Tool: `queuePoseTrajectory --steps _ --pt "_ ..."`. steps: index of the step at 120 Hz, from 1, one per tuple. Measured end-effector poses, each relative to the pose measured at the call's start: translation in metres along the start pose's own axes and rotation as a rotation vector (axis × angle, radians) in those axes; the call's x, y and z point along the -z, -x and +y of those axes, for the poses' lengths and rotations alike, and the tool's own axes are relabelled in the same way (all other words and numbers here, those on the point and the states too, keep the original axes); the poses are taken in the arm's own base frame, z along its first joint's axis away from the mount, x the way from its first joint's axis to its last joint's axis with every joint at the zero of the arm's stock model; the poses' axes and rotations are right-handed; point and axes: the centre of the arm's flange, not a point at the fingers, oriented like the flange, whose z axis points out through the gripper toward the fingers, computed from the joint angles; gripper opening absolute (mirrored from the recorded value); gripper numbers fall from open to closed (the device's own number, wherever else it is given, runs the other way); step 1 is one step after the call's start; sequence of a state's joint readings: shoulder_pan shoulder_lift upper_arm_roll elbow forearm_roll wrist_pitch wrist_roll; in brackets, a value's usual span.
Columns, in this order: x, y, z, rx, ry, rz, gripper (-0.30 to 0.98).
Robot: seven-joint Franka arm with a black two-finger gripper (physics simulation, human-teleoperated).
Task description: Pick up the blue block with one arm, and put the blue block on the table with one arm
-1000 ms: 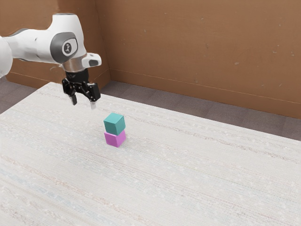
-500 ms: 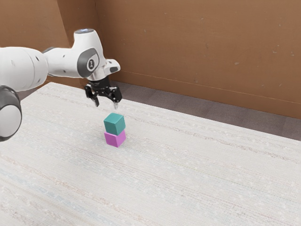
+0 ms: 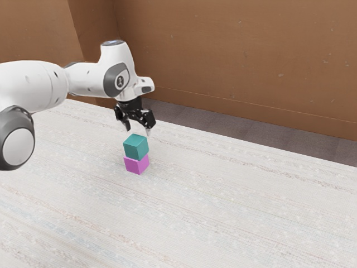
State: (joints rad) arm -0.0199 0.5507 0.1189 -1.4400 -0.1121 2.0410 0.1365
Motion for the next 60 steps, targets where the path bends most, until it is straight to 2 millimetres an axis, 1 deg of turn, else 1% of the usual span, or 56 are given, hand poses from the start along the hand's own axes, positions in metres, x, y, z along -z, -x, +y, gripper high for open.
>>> queuePoseTrajectory --steps 6,20,39,47,60 --pt "-0.008 0.005 0.001 -0.010 0.005 -0.015 0.69" --pt "-0.012 0.011 -0.001 -0.035 0.008 -0.028 0.69" --pt "-0.016 0.013 -0.002 -0.058 0.011 -0.033 0.69" --pt "-0.024 0.017 -0.004 -0.063 0.013 -0.050 0.69" --pt "-0.029 0.019 -0.005 -0.073 0.014 -0.056 0.69"
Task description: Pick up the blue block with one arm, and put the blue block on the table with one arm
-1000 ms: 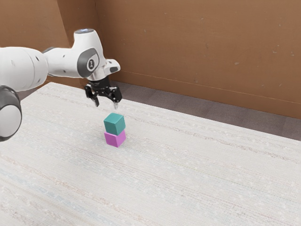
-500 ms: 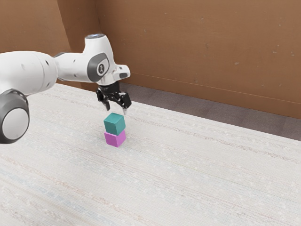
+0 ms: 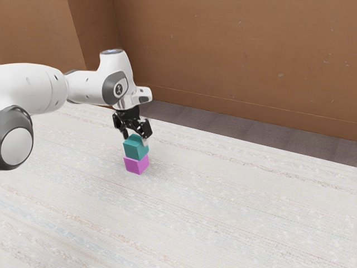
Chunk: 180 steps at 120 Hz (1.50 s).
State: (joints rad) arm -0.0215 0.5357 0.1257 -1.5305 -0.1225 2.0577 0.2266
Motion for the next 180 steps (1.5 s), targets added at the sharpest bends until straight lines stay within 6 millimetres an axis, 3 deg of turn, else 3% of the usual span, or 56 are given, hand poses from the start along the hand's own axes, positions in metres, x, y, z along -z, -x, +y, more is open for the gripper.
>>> queuePoseTrajectory --steps 92,121,152,163,172,180 --pt "-0.024 0.000 -0.005 -0.003 -0.009 -0.010 0.68" --pt "-0.020 0.000 -0.006 0.003 -0.011 0.000 0.46" --pt "-0.016 0.000 -0.006 0.011 -0.014 0.005 0.39" --pt "-0.006 0.000 -0.005 0.010 -0.019 0.016 0.38" --pt "0.000 -0.002 0.001 0.001 -0.020 0.025 0.37" --pt "0.008 -0.011 0.028 -0.038 -0.013 0.046 0.37"
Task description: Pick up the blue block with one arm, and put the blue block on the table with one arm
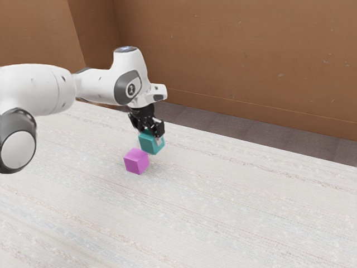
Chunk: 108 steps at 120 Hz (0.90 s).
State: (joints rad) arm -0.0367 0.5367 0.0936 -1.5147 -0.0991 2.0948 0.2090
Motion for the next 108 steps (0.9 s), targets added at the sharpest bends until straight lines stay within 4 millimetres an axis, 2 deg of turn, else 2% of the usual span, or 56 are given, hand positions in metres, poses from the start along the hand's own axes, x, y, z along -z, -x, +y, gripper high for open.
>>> queuePoseTrajectory --steps 16,27,35,44,71,92,98,108 --pt "-0.002 -0.016 0.065 -0.090 0.018 0.015 0.37" --pt "-0.029 -0.018 0.093 -0.120 0.028 -0.014 0.37" --pt "-0.049 -0.018 0.105 -0.125 0.033 -0.034 0.37" --pt "-0.062 -0.017 0.109 -0.120 0.035 -0.046 0.37" --pt "-0.070 -0.017 0.111 -0.092 0.034 -0.044 0.38" --pt "-0.070 -0.018 0.110 -0.074 0.039 -0.035 0.54" --pt "-0.058 -0.019 0.108 -0.068 0.036 -0.021 0.57" --pt "-0.012 -0.020 0.106 -0.063 0.031 0.029 0.61"
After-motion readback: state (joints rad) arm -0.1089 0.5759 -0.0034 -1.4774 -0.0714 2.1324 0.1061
